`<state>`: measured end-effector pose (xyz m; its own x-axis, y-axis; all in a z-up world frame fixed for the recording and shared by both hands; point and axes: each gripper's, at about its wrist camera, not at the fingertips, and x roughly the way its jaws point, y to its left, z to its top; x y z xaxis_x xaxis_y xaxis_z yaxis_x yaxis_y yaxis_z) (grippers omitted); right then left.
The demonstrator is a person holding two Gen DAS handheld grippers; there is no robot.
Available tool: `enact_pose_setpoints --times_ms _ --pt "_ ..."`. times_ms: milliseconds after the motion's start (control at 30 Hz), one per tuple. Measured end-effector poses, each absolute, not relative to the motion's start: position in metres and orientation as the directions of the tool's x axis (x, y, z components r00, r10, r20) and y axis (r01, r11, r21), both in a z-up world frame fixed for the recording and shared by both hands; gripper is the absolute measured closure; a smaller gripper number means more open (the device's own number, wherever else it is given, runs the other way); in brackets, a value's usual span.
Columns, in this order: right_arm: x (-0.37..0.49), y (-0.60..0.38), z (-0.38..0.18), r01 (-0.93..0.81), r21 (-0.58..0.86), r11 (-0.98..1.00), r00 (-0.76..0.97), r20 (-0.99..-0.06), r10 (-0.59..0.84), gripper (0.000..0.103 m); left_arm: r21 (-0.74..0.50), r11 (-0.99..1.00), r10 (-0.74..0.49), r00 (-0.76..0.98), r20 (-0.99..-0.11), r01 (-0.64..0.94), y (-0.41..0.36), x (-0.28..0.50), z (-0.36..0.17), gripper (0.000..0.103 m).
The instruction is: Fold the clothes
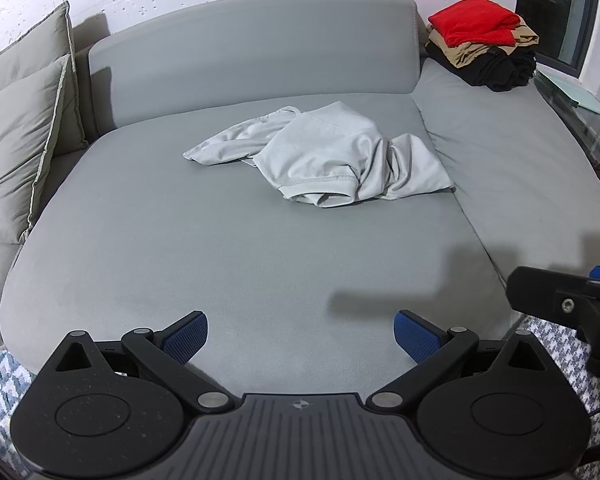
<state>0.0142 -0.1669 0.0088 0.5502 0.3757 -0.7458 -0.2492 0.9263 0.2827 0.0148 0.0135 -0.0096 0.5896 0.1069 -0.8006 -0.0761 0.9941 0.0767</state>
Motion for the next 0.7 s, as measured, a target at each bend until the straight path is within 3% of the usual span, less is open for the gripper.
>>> enact_pose_setpoints --times_ms 367,600,667,700 --pt "0.039 -0.151 0.008 -0.282 0.265 0.922 0.592 -0.709 0.384 0.0 0.122 0.982 0.186 0.632 -0.752 -0.144 0.067 0.036 -0.004 0.001" --pt "0.082 -0.121 0.018 -0.34 0.274 0.9 0.629 -0.645 0.434 0.0 0.058 0.984 0.161 0.713 -0.683 -0.167 0.101 0.06 0.008 0.001" --pt "0.096 -0.109 0.016 -0.355 0.284 0.891 0.623 -0.638 0.452 0.001 0.032 0.987 0.138 0.716 -0.684 -0.16 0.108 0.074 0.002 0.005" --pt "0.102 -0.101 0.014 -0.365 0.284 0.887 0.618 -0.639 0.459 0.002 0.005 0.987 0.118 0.705 -0.699 -0.161 0.112 0.082 -0.004 0.011"
